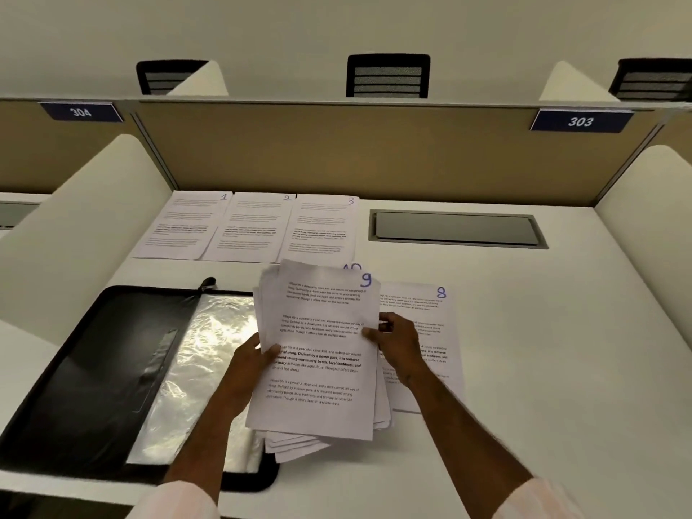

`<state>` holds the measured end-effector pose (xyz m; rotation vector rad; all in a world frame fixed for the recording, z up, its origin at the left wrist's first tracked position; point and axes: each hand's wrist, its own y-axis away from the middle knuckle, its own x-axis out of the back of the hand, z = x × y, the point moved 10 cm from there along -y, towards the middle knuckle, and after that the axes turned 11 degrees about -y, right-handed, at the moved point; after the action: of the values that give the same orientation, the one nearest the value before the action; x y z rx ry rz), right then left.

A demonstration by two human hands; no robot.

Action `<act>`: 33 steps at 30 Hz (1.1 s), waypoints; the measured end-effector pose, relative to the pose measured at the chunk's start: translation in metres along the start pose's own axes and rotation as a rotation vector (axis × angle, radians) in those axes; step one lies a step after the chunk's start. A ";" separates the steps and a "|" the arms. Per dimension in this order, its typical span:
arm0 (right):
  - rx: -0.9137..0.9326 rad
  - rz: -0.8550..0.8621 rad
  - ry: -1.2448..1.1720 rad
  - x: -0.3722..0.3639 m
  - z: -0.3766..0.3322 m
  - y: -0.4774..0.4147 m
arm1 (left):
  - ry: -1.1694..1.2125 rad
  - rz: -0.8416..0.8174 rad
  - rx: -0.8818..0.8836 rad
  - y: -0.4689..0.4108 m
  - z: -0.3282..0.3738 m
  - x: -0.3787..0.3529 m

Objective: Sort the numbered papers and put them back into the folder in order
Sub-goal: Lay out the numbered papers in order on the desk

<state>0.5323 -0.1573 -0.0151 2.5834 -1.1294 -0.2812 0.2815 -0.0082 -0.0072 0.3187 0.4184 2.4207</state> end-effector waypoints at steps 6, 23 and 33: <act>-0.047 0.033 -0.104 0.003 0.002 0.002 | 0.144 -0.020 0.128 -0.005 -0.026 0.002; 0.033 0.417 0.105 0.099 0.014 0.021 | -0.003 0.021 0.111 -0.006 -0.027 0.030; -0.080 0.514 0.413 0.144 0.058 0.051 | -0.049 0.047 0.102 -0.011 -0.011 0.097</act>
<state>0.5771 -0.3083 -0.0588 2.0490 -1.5100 0.3022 0.2105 0.0596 -0.0097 0.4367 0.5190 2.4360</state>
